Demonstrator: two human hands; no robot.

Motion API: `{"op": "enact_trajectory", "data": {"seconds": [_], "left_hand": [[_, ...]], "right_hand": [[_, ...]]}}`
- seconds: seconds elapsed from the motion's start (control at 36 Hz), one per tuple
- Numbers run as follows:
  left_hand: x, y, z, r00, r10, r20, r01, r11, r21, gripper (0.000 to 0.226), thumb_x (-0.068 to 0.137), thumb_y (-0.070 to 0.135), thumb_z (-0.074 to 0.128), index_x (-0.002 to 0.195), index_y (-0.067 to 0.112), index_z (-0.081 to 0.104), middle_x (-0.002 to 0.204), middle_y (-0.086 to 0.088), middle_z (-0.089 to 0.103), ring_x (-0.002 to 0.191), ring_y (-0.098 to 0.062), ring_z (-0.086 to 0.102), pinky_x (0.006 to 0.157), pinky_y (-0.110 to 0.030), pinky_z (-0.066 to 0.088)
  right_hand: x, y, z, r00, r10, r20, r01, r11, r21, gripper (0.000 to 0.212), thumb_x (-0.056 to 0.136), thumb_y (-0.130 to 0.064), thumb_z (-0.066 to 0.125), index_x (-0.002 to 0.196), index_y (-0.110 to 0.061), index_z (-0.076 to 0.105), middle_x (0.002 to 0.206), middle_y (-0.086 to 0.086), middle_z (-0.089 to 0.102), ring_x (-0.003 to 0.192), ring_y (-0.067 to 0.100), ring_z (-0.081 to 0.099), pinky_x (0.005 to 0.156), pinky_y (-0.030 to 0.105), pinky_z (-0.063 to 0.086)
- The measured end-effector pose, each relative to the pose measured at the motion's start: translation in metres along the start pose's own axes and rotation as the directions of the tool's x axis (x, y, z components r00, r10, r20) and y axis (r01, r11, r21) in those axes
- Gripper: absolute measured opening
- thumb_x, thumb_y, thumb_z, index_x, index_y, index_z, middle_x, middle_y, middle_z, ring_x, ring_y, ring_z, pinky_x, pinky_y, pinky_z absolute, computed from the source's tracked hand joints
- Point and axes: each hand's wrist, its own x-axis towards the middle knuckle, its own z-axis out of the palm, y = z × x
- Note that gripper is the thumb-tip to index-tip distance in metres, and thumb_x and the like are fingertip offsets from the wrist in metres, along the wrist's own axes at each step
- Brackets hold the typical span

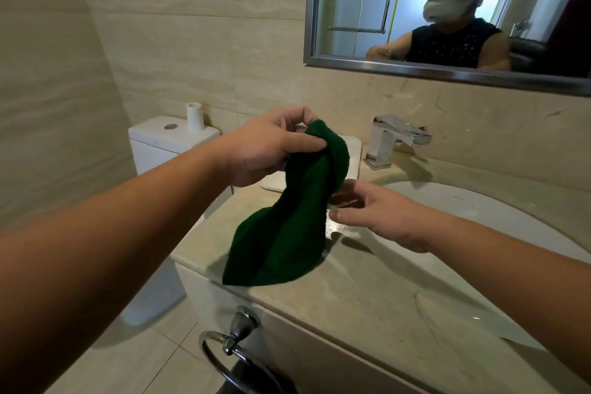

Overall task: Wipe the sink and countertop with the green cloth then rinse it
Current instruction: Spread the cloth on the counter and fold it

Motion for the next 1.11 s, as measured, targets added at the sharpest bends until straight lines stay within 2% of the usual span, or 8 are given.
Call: {"op": "enact_trajectory", "data": {"seconds": [0.19,0.31,0.39,0.58,0.69,0.89,1.03,1.11], "left_hand": [[-0.005,-0.004,-0.017,1.0,0.019,-0.001,-0.019,0.999,-0.035,0.017,0.089,0.002,0.07,0.093,0.017,0.064,0.096,-0.013,0.07,0.091,-0.029,0.069,0.072,-0.031,0.058],[-0.007,-0.006,-0.028,1.0,0.014,-0.014,-0.015,0.998,-0.053,0.02,0.085,0.0,0.072,0.091,0.016,0.061,0.091,-0.011,0.069,0.092,-0.031,0.069,0.078,-0.037,0.054],[-0.009,-0.007,-0.03,1.0,0.0,-0.006,-0.001,0.997,-0.079,0.02,0.083,-0.001,0.073,0.089,0.013,0.06,0.091,-0.013,0.069,0.089,-0.03,0.071,0.075,-0.034,0.058],[-0.019,-0.004,-0.035,0.999,-0.024,-0.039,0.02,0.995,-0.099,0.024,0.089,0.0,0.07,0.075,0.011,0.054,0.066,-0.003,0.066,0.058,-0.014,0.068,0.051,-0.019,0.054],[-0.009,0.003,-0.049,0.964,0.06,-0.257,-0.072,0.997,-0.04,0.026,0.09,-0.002,0.073,0.082,0.018,0.059,0.078,-0.002,0.067,0.075,-0.019,0.071,0.059,-0.023,0.058],[0.011,0.039,-0.065,0.858,0.198,-0.474,-0.178,0.98,0.087,0.033,0.095,-0.003,0.069,0.121,0.013,0.06,0.108,-0.014,0.072,0.101,-0.029,0.076,0.078,-0.028,0.061],[-0.006,0.053,-0.073,0.908,0.189,-0.373,-0.152,0.98,0.125,0.038,0.093,-0.003,0.071,0.127,0.014,0.066,0.114,-0.016,0.068,0.113,-0.035,0.072,0.095,-0.041,0.06],[-0.027,0.049,-0.071,0.991,0.037,-0.127,-0.021,0.992,0.127,0.04,0.085,0.0,0.075,0.124,0.006,0.068,0.117,-0.022,0.065,0.105,-0.037,0.068,0.09,-0.041,0.059]], "right_hand": [[-0.002,0.004,-0.009,0.999,-0.016,-0.043,0.017,1.0,0.022,0.012,0.093,-0.024,0.067,0.09,-0.012,0.064,0.092,0.011,0.063,0.091,0.029,0.061,0.104,0.064,0.048],[-0.004,-0.002,-0.016,0.998,0.014,-0.067,0.001,0.974,0.225,0.007,0.104,-0.004,0.052,0.099,-0.007,0.054,0.079,0.011,0.07,0.081,0.031,0.074,0.096,0.061,0.056],[-0.008,-0.012,-0.02,0.999,0.011,-0.039,0.001,0.957,0.29,0.005,0.103,-0.006,0.056,0.107,-0.005,0.055,0.094,0.027,0.071,0.088,0.045,0.071,0.083,0.06,0.061],[-0.023,-0.03,-0.042,0.989,-0.031,0.147,0.0,0.978,0.206,0.023,0.089,0.001,0.068,0.111,0.003,0.063,0.103,0.021,0.074,0.092,0.035,0.071,0.081,0.042,0.062],[-0.002,-0.046,-0.065,0.989,-0.105,-0.107,0.121,0.981,0.154,0.018,0.091,0.002,0.068,0.108,-0.002,0.066,0.103,0.022,0.074,0.09,0.03,0.073,0.081,0.038,0.063],[0.028,-0.106,-0.104,0.823,-0.32,-0.469,0.311,0.945,-0.098,0.013,0.089,-0.003,0.076,0.092,-0.013,0.068,0.1,0.022,0.07,0.093,0.032,0.073,0.088,0.048,0.062],[0.005,-0.124,-0.109,0.847,-0.38,-0.371,0.373,0.923,-0.095,0.014,0.09,0.002,0.073,0.091,-0.01,0.066,0.091,0.015,0.07,0.084,0.024,0.073,0.079,0.037,0.064],[-0.022,-0.114,-0.098,0.932,-0.321,-0.165,0.305,0.945,-0.114,0.015,0.089,0.008,0.069,0.089,-0.006,0.064,0.076,0.004,0.072,0.071,0.017,0.073,0.068,0.026,0.062]]}}
